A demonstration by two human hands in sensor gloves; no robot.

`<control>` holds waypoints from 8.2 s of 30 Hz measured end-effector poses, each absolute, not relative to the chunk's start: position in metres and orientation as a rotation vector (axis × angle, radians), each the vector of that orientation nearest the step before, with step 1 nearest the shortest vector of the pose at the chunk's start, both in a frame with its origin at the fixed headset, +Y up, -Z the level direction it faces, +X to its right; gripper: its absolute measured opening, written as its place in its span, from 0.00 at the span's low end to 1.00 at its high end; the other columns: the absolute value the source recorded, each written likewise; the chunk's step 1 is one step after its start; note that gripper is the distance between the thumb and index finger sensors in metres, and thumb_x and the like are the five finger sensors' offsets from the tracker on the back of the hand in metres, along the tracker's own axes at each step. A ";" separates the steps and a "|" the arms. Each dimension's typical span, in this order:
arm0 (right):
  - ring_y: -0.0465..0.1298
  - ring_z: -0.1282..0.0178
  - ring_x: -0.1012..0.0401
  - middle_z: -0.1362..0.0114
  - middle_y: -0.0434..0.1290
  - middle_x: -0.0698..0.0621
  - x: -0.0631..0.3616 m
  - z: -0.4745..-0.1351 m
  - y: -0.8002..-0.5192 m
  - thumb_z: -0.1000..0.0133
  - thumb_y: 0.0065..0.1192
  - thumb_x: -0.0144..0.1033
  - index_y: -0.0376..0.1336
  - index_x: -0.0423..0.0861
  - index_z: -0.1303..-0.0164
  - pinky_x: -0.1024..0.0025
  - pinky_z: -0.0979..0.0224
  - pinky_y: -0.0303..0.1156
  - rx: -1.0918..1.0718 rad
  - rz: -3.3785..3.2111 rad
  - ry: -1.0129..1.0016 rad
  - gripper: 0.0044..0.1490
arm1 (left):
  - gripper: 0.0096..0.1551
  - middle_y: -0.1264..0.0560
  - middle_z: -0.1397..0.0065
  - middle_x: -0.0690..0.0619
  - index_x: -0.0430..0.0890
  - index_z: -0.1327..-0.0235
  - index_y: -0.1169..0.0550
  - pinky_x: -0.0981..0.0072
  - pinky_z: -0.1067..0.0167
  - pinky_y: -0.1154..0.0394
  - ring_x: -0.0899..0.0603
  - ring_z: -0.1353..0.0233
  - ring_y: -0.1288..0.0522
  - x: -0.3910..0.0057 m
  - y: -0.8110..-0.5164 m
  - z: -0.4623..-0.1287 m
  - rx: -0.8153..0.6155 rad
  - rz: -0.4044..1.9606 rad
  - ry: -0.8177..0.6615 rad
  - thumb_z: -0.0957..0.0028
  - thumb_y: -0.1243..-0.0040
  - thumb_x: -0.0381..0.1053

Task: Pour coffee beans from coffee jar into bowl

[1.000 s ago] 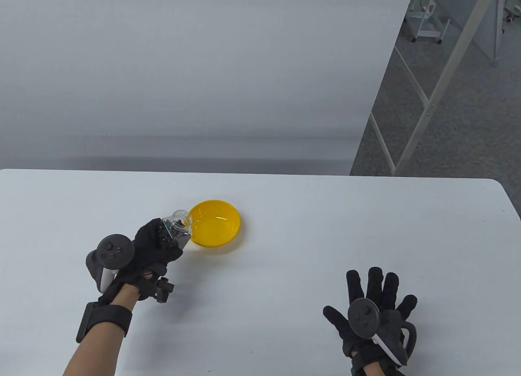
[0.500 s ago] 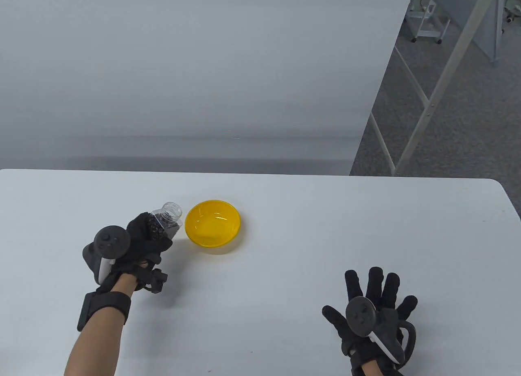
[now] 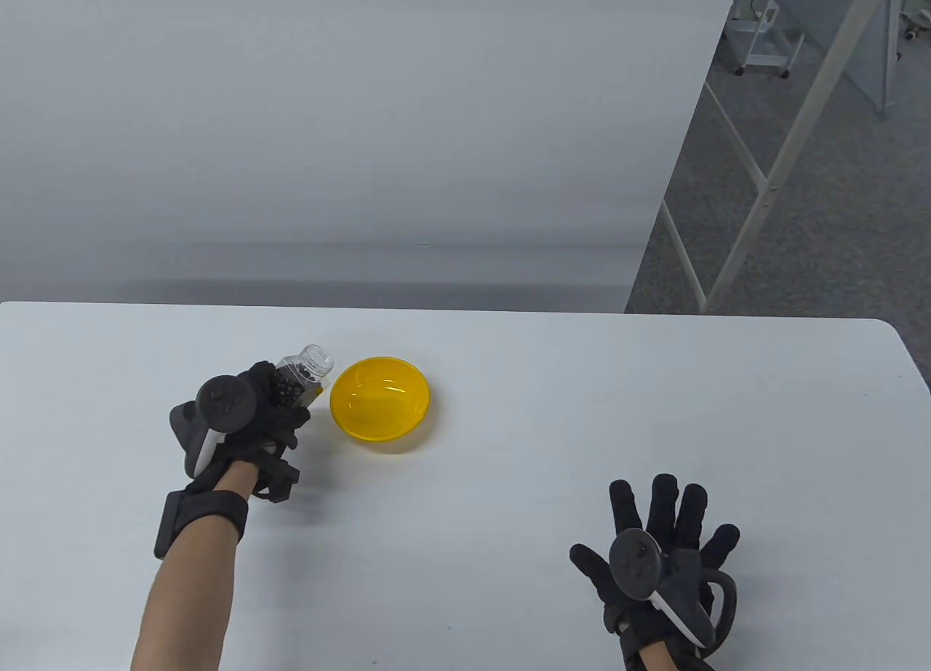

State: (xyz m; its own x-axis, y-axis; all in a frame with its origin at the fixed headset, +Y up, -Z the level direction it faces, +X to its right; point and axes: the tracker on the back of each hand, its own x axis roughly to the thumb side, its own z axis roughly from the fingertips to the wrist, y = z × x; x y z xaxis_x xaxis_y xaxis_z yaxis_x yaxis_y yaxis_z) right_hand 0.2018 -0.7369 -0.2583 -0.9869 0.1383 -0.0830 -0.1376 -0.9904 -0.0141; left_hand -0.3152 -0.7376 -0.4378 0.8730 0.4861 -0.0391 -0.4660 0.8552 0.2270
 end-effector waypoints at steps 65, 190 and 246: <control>0.17 0.25 0.36 0.24 0.14 0.42 0.206 -0.257 -0.740 0.58 0.45 0.80 0.21 0.66 0.32 0.20 0.42 0.17 -0.166 3.000 0.044 0.60 | 0.57 0.36 0.29 0.36 0.38 0.30 0.36 0.31 0.42 0.29 0.23 0.31 0.33 -0.262 -0.732 -0.434 0.237 -0.062 -0.046 0.69 0.16 0.51; 0.17 0.26 0.36 0.25 0.13 0.41 0.200 -0.263 -0.752 0.57 0.44 0.80 0.19 0.66 0.34 0.22 0.42 0.17 -0.141 3.006 0.121 0.60 | 0.59 0.44 0.27 0.32 0.37 0.30 0.49 0.33 0.41 0.37 0.22 0.29 0.39 -0.394 -0.808 -0.451 0.115 0.792 0.638 0.68 0.28 0.50; 0.21 0.24 0.35 0.23 0.17 0.40 0.185 -0.239 -0.747 0.58 0.45 0.80 0.22 0.64 0.31 0.20 0.42 0.19 0.039 3.029 0.017 0.60 | 0.57 0.49 0.19 0.33 0.49 0.21 0.38 0.13 0.49 0.60 0.15 0.26 0.52 -0.233 -0.738 -0.254 0.220 0.237 -0.275 0.57 0.54 0.83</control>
State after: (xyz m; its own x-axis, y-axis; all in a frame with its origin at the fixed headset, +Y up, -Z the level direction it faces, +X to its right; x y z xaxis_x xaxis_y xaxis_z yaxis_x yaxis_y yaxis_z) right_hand 0.1846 -0.7469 -0.2394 -0.9933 0.1124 0.0251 -0.1121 -0.9936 0.0124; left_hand -0.2330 -0.7381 -0.2539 0.9351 0.2000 0.2925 -0.2597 0.9485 0.1816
